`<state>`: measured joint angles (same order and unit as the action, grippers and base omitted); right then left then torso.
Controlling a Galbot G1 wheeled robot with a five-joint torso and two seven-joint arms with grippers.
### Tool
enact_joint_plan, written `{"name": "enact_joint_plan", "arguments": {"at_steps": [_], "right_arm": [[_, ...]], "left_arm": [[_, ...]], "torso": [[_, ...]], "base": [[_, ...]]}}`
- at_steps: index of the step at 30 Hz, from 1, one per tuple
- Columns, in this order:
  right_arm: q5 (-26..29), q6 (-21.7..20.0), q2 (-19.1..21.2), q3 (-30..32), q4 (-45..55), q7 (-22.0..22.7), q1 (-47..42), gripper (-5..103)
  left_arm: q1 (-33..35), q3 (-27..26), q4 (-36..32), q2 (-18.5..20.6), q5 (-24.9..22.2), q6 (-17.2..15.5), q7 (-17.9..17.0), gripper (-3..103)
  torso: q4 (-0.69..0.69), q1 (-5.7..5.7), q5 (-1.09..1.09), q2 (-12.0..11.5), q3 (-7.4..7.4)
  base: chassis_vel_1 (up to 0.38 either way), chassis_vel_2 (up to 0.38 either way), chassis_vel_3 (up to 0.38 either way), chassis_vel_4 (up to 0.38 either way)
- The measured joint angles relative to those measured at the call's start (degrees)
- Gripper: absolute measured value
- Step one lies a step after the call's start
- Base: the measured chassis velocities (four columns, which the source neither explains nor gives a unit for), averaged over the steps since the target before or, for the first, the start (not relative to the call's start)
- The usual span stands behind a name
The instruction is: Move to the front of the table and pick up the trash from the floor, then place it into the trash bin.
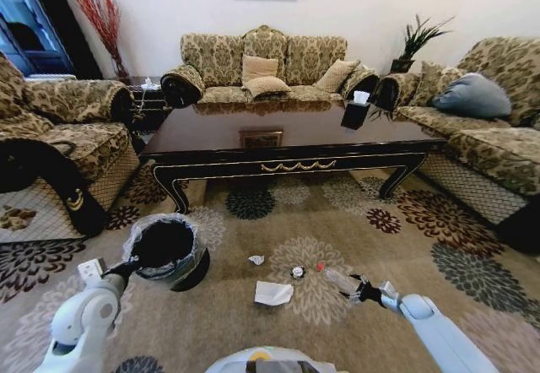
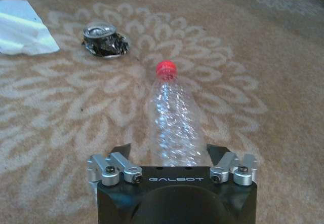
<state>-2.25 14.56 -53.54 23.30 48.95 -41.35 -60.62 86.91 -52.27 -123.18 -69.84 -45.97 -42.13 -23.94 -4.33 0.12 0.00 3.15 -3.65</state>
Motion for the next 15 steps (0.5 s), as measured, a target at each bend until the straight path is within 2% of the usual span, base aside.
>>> {"name": "enact_joint_plan", "arguments": {"at_steps": [2, 6, 8, 9, 10, 11, 13, 14, 15], "right_arm": [[-0.47, 0.01, -0.03, 0.16, -0.11, 0.02, 0.00, 83], [-2.76, 0.42, 0.02, 0.83, -0.62, 0.16, -0.21, 61], [-2.93, 0.53, 0.05, 0.91, -0.63, 0.16, -0.29, 61], [-3.30, 0.77, 0.07, 1.13, -0.62, 0.16, -0.47, 50], [-3.48, 0.90, 0.07, 1.29, -0.62, 0.15, -0.56, 50], [-3.64, 1.03, 0.07, 1.41, -0.62, 0.17, -0.64, 44], [-3.74, 1.10, 0.07, 1.48, -0.61, 0.17, -0.66, 44], [-4.10, 1.45, 0.04, 1.72, -0.57, 0.16, -0.81, 35], [-4.18, 1.62, 0.04, 1.84, -0.52, 0.14, -0.85, 32]], "left_arm": [[0.06, 0.02, -0.08, -0.05, 0.00, 0.00, -0.03, 2], [0.64, 0.05, -0.38, -0.40, 0.07, 0.00, -0.15, 2], [0.69, 0.05, -0.44, -0.44, 0.08, 0.00, -0.16, 2], [0.82, 0.05, -0.54, -0.47, 0.09, 0.00, -0.16, 2], [0.86, 0.05, -0.55, -0.48, 0.11, 0.00, -0.17, 2], [0.88, 0.05, -0.56, -0.48, 0.13, 0.00, -0.18, 2], [0.89, 0.05, -0.58, -0.48, 0.15, 0.00, -0.18, 2], [0.95, 0.21, -0.63, -0.50, 0.32, 0.00, -0.23, 2], [0.99, 0.43, -0.73, -0.52, 0.45, 0.00, -0.24, 2]], "torso": [[0.00, 0.00, 0.00, 0.00, 0.00], [0.00, 0.00, -0.01, 0.00, 0.00], [0.01, 0.00, -0.01, 0.00, 0.00], [0.01, 0.00, -0.02, 0.00, 0.00], [0.01, 0.00, -0.02, 0.00, 0.00], [0.01, 0.00, -0.02, 0.00, 0.00], [0.01, 0.00, -0.02, 0.00, 0.00], [0.01, 0.00, -0.02, 0.00, 0.00], [0.01, 0.00, -0.02, 0.00, 0.00]], "base": [[0.000, 0.000, 0.000, 0.000], [0.000, 0.000, 0.000, 0.000], [0.000, 0.000, 0.000, 0.000], [0.000, 0.000, 0.000, 0.000], [0.000, 0.000, 0.000, 0.000], [0.000, 0.000, 0.000, 0.000], [0.000, 0.000, 0.000, 0.000], [0.000, 0.000, 0.000, 0.000], [0.000, 0.000, 0.000, 0.000]]}}
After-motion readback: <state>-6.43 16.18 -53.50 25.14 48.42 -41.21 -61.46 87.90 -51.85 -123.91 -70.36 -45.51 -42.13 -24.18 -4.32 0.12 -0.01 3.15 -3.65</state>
